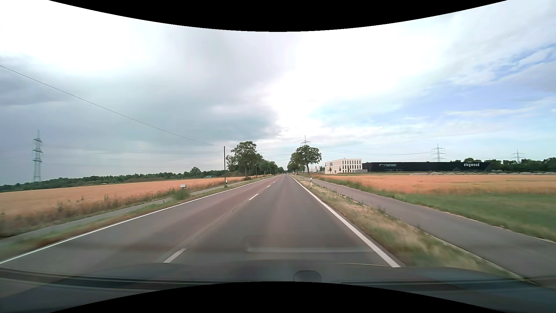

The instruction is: Follow the waypoints while adhering to traffic rules and regulations

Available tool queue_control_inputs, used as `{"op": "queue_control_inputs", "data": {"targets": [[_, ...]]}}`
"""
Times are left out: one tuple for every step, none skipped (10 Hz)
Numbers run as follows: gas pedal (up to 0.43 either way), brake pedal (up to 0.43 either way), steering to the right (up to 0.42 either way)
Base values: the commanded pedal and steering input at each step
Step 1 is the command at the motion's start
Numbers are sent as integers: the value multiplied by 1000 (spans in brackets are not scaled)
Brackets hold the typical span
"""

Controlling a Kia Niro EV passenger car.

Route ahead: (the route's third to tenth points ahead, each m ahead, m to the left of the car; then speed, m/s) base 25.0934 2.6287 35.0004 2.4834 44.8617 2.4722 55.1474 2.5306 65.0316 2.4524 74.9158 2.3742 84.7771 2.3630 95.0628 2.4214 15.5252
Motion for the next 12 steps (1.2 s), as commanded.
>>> {"op": "queue_control_inputs", "data": {"targets": [[268,0,2],[299,0,-4],[319,0,-11],[331,0,-14],[331,0,-9],[331,0,-3],[331,0,-1],[331,0,0],[331,0,0],[331,0,0],[331,0,0],[331,0,0]]}}
